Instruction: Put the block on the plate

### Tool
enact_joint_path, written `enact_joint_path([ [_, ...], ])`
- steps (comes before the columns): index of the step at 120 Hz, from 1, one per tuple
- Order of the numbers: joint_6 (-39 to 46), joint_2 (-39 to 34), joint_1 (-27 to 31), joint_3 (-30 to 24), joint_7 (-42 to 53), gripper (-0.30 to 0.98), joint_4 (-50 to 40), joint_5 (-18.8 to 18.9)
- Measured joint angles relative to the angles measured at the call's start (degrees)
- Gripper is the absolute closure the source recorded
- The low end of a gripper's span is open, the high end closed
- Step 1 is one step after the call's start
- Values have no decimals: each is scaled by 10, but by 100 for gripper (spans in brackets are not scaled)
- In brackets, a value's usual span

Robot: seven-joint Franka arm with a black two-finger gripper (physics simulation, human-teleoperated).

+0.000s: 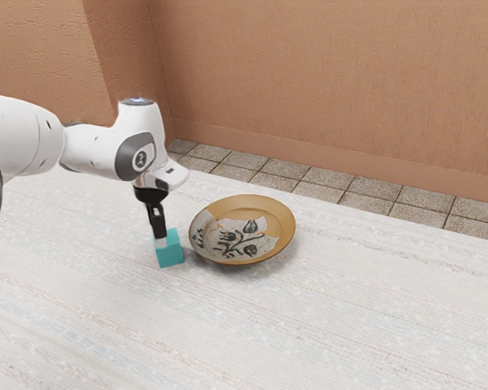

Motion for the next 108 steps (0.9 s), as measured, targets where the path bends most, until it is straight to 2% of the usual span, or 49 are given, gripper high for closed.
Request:
enact_joint_path([
  [68, 73, 70, 8, 0, 69, 0, 17, -37],
  [89, 80, 72, 8, 0, 80, 29, 17, -38],
  [108, 82, 56, 9, 0, 87, 30, 14, -36],
])
